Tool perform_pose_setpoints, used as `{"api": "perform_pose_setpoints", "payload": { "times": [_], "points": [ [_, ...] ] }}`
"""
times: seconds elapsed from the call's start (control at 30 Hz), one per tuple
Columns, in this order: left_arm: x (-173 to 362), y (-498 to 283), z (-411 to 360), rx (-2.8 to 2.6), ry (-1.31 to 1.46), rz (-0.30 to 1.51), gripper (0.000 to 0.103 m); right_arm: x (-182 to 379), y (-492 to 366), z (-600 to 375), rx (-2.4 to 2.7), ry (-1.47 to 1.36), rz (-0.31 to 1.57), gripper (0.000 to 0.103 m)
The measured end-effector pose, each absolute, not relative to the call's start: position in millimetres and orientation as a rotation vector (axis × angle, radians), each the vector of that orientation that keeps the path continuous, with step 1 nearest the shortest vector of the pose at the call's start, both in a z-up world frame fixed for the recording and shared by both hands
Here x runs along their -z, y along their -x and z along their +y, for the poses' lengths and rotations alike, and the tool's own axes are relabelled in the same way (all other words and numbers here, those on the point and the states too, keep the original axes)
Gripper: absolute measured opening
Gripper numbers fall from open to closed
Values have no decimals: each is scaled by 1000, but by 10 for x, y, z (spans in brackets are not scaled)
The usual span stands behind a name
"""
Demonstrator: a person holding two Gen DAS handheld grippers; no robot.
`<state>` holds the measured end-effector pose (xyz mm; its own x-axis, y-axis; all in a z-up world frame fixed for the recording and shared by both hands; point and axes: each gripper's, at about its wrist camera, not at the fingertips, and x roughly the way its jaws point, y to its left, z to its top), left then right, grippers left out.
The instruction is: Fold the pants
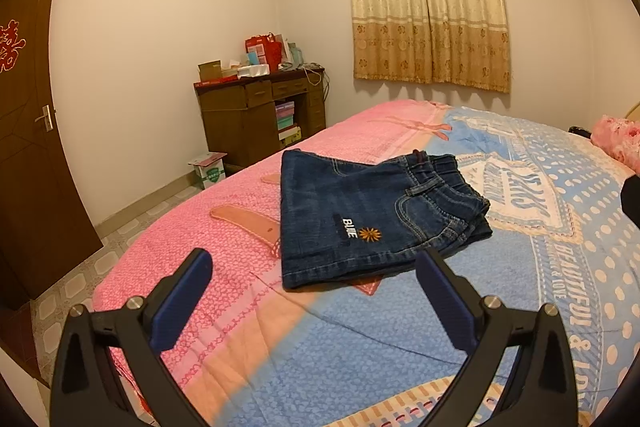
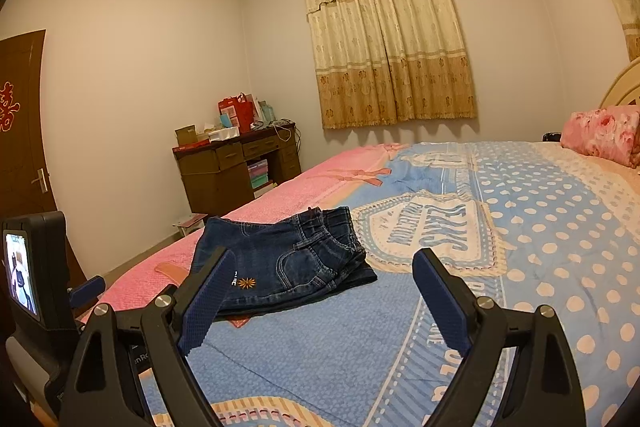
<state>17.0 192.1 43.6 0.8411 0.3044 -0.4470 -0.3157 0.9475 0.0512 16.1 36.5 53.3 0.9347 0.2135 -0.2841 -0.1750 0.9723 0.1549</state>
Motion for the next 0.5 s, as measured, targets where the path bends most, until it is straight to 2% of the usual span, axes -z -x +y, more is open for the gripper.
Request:
{"api": "perform_pose_setpoints", "payload": {
  "times": [0.5],
  "points": [
    [-434, -170, 1917, -332, 18, 464, 103, -487, -174, 307, -198, -152, 311, 91]
  ]
}}
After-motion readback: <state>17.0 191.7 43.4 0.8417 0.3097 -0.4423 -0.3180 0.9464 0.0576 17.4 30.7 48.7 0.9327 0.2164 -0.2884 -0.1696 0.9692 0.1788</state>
